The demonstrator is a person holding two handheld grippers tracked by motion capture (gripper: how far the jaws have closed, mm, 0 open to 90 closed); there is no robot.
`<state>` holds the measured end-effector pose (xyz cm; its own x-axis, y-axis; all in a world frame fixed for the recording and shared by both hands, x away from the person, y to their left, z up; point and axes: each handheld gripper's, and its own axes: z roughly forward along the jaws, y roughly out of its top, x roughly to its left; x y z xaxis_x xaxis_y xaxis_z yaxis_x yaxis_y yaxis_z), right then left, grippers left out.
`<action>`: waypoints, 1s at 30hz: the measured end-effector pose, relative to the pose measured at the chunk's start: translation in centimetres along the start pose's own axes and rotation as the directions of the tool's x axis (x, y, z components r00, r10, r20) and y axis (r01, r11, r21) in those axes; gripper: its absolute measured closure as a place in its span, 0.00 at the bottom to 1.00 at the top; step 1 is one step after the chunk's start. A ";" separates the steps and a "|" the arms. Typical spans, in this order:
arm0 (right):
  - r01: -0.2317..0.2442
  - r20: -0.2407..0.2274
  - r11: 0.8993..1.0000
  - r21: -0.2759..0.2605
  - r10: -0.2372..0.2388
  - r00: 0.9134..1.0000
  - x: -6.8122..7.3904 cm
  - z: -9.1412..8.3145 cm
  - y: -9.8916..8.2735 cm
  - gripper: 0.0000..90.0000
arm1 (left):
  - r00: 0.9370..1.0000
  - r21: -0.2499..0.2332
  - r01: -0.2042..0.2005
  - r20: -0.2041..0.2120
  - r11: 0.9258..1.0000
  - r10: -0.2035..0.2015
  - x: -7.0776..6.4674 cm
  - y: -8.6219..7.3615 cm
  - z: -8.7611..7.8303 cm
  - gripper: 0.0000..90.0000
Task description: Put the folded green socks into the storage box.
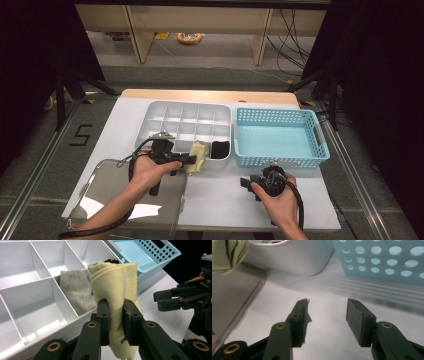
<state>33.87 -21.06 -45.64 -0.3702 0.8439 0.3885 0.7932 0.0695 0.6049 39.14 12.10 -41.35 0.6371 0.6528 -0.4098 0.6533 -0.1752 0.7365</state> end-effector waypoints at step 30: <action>-0.007 -0.011 1.000 -0.007 0.007 1.000 -0.2 0.3 0.0 0.57 | 0.992 0.006 0.020 -0.128 1.000 -0.020 4.1 3.2 0.1 0.85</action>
<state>34.05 -21.07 -45.89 -0.3701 0.8384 0.4002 0.7921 0.0597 0.6074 43.84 14.11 -40.74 0.5665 0.7452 -0.3518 0.6687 -0.1663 0.7247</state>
